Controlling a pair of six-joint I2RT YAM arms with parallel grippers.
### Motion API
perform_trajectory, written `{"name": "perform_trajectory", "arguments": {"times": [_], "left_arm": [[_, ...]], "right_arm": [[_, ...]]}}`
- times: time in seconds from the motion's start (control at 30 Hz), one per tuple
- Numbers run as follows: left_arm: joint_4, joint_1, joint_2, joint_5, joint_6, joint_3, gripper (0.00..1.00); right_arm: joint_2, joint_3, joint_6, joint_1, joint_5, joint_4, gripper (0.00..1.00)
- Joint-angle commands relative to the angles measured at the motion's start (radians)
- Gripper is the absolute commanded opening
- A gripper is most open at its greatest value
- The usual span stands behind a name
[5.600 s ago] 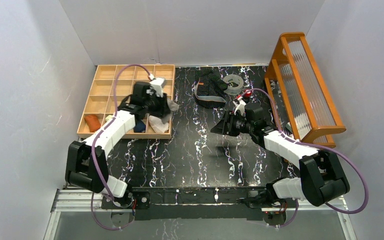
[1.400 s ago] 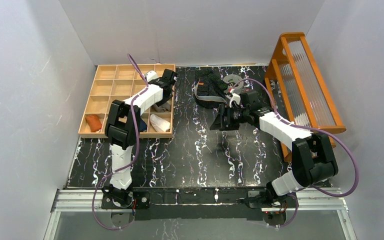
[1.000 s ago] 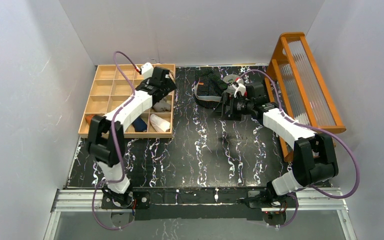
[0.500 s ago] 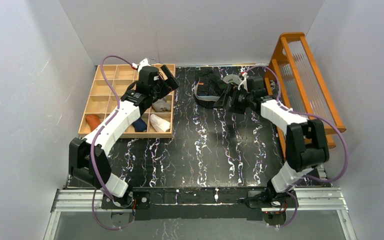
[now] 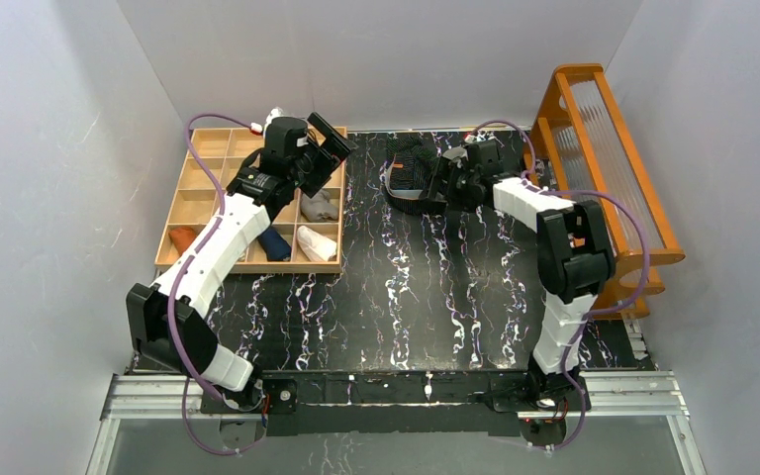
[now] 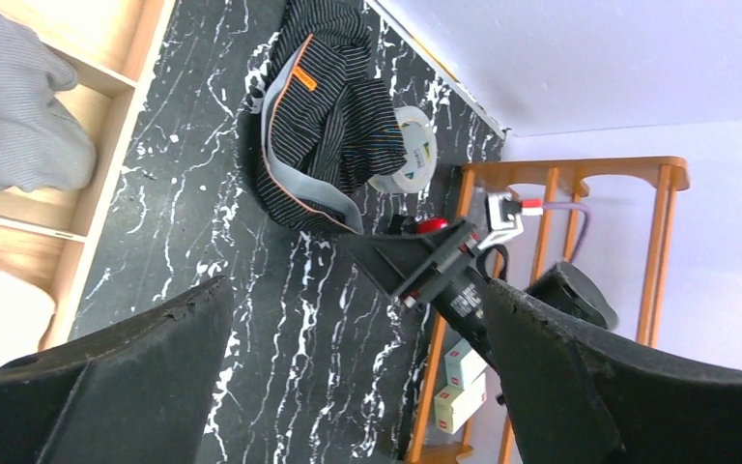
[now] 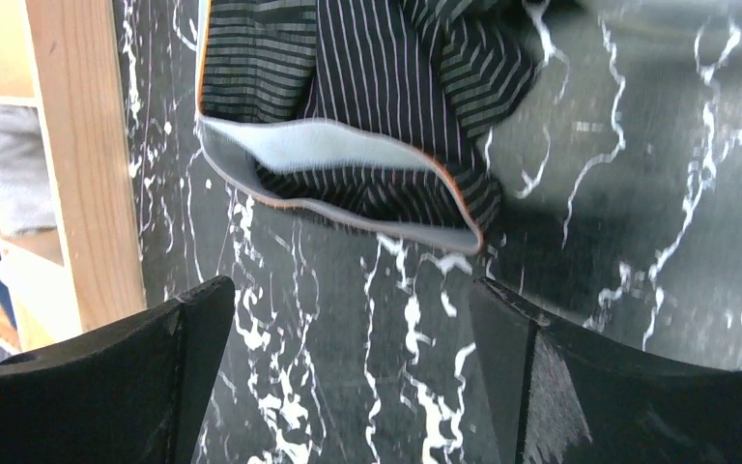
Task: Roll the underwear
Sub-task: Move the underwear to the center of the board.
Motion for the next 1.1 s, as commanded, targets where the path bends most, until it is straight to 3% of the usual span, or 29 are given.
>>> {"name": "perform_trajectory", "arguments": {"times": [0.0,0.37,0.47,0.6,0.73,0.87,0.97,1.07], "left_arm": [[-0.021,-0.004,-0.005,0.034,-0.044,0.075,0.98],[-0.004,0.003,0.018,0.054,-0.044,0.144,0.98],[0.011,0.003,0.012,0.071,-0.050,0.144,0.98],[0.018,0.003,-0.014,0.045,-0.048,0.138,0.98],[0.029,0.003,-0.003,0.076,-0.076,0.139,0.98],[0.055,0.003,-0.020,0.102,-0.082,0.125,0.98],[0.058,0.003,-0.029,0.106,-0.077,0.132,0.98],[0.056,0.003,-0.057,0.091,-0.072,0.115,0.98]], "right_arm": [[0.079,0.131,-0.047,0.020,0.040,0.004,0.98],[0.305,0.352,-0.091,0.060,0.144,-0.080,0.97],[0.317,0.323,-0.107,0.072,0.131,-0.121,0.89],[0.264,0.203,-0.144,0.113,0.158,-0.122,0.77],[0.121,-0.028,-0.135,0.186,0.191,-0.140,0.55],[-0.054,-0.205,-0.032,0.313,0.154,-0.142,0.49],[-0.142,-0.172,-0.034,0.366,0.169,-0.163,0.52],[-0.184,-0.081,-0.111,0.360,0.283,-0.181,0.59]]}}
